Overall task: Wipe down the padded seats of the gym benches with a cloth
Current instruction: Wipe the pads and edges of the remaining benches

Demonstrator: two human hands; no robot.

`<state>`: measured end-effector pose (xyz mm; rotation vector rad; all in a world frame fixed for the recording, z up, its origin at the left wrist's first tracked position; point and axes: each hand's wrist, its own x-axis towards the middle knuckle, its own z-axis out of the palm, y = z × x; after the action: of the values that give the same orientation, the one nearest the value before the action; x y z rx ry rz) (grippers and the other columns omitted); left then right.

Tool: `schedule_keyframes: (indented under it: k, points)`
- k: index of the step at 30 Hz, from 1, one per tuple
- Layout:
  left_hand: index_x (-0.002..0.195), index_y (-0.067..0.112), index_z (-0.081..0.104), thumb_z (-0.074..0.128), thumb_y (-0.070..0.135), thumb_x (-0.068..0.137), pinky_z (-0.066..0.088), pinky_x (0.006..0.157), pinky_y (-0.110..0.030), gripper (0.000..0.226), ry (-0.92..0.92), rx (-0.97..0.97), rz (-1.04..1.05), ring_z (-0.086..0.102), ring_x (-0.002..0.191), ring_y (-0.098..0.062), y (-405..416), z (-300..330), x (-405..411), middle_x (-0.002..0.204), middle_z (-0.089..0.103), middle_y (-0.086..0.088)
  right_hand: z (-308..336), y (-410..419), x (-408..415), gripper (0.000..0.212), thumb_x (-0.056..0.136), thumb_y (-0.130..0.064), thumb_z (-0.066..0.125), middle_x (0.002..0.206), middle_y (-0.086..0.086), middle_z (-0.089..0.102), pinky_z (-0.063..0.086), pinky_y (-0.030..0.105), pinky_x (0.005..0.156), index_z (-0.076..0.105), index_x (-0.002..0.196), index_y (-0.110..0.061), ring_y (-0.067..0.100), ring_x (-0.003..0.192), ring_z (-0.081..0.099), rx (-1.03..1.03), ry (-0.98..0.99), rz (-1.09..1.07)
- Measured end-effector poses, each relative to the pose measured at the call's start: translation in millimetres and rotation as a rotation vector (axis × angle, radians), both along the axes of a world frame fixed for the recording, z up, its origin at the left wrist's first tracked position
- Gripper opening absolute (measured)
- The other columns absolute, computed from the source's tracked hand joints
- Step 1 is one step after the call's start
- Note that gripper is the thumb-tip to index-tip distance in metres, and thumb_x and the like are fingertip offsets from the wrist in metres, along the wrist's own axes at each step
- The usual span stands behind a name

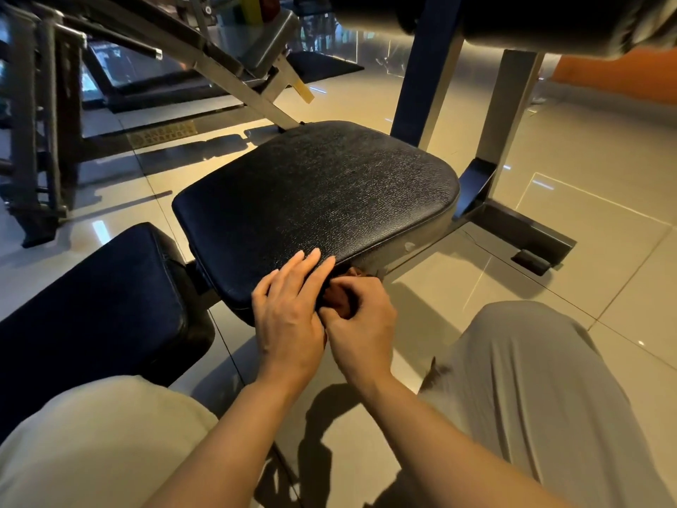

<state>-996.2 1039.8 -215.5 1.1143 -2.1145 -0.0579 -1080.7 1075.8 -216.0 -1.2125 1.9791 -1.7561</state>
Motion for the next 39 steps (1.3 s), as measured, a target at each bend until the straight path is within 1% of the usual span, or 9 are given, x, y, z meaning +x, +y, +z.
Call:
schedule_keyframes:
  k: [5, 8, 12, 14, 21, 27, 32, 34, 39]
  points:
    - [0.136, 0.020, 0.053, 0.050, -0.008, 0.072, 0.022, 0.108, -0.034, 0.070, -0.029, -0.001, -0.015, 0.037, 0.137, -0.016, 2, 2, 1, 0.142, 0.050, 0.000, 7, -9, -22, 0.043, 0.062, 0.005, 0.073, 0.084, -0.016, 0.056, 0.039, 0.012, 0.082, 0.067, 0.086, -0.029, 0.007, 0.086, 0.055, -0.121, -0.146, -0.237]
    - [0.135, 0.020, 0.054, 0.063, -0.010, 0.070, 0.021, 0.108, -0.035, 0.072, -0.021, 0.011, -0.001, 0.039, 0.136, -0.017, 4, 3, 0, 0.142, 0.051, 0.000, 12, -15, -44, 0.037, 0.066, 0.004, 0.071, 0.092, -0.007, 0.059, 0.042, 0.021, 0.088, 0.068, 0.089, -0.024, 0.015, 0.094, 0.057, -0.134, -0.208, -0.386]
    - [0.134, 0.020, 0.053, 0.068, 0.000, 0.073, 0.025, 0.108, -0.040, 0.067, -0.038, 0.028, 0.018, 0.040, 0.135, -0.018, 6, 6, -5, 0.141, 0.051, 0.000, 9, -9, -34, 0.033, 0.066, 0.002, 0.072, 0.098, 0.001, 0.064, 0.041, 0.022, 0.084, 0.072, 0.095, -0.015, 0.018, 0.096, 0.058, 0.029, -0.041, -0.144]
    - [0.133, 0.018, 0.054, 0.068, 0.002, 0.075, 0.025, 0.109, -0.042, 0.062, -0.034, 0.034, 0.020, 0.040, 0.135, -0.019, 7, 8, -7, 0.139, 0.052, -0.002, 6, -7, -19, 0.032, 0.067, -0.001, 0.072, 0.098, 0.001, 0.065, 0.039, 0.019, 0.080, 0.072, 0.094, -0.016, 0.017, 0.096, 0.057, 0.132, -0.093, -0.066]
    - [0.130, 0.014, 0.058, 0.066, -0.008, 0.075, 0.027, 0.113, -0.043, 0.059, 0.021, 0.013, -0.070, 0.044, 0.132, -0.016, 3, 11, -19, 0.134, 0.056, -0.002, 8, -13, -32, 0.029, 0.068, 0.003, 0.069, 0.098, 0.002, 0.064, 0.034, 0.004, 0.070, 0.067, 0.090, -0.017, 0.016, 0.093, 0.057, 0.081, -0.261, -0.169]
    - [0.130, 0.014, 0.058, 0.068, -0.005, 0.074, 0.031, 0.110, -0.041, 0.060, -0.044, -0.053, -0.129, 0.045, 0.129, -0.015, -5, 14, -38, 0.134, 0.056, -0.001, 23, -33, -99, 0.028, 0.072, 0.003, 0.064, 0.101, 0.006, 0.064, 0.037, 0.020, 0.079, 0.066, 0.096, -0.013, 0.023, 0.096, 0.057, 0.014, -0.223, -0.442]
    - [0.133, 0.017, 0.056, 0.053, 0.008, 0.078, 0.033, 0.104, -0.039, 0.056, -0.085, -0.095, -0.052, 0.047, 0.129, -0.017, -6, 13, -56, 0.136, 0.055, 0.001, -6, -14, -58, 0.027, 0.069, -0.002, 0.070, 0.095, -0.002, 0.062, 0.034, 0.006, 0.076, 0.066, 0.092, -0.016, 0.017, 0.091, 0.056, 0.067, -0.050, -0.090]
    - [0.134, 0.017, 0.055, 0.050, 0.008, 0.078, 0.034, 0.103, -0.039, 0.058, -0.108, -0.111, -0.044, 0.046, 0.130, -0.018, -6, 12, -56, 0.137, 0.054, 0.001, -10, -8, -59, 0.029, 0.068, -0.003, 0.071, 0.094, -0.004, 0.063, 0.041, 0.014, 0.081, 0.065, 0.089, -0.022, 0.015, 0.091, 0.057, 0.055, -0.052, -0.003]
    - [0.135, 0.017, 0.055, 0.065, -0.005, 0.071, 0.031, 0.105, -0.038, 0.068, -0.117, -0.079, -0.021, 0.046, 0.130, -0.018, -4, 13, -59, 0.138, 0.053, 0.001, 8, -18, -109, 0.031, 0.076, -0.001, 0.070, 0.103, 0.003, 0.062, 0.047, 0.028, 0.089, 0.063, 0.103, -0.013, 0.017, 0.097, 0.057, -0.077, -0.262, -0.336]
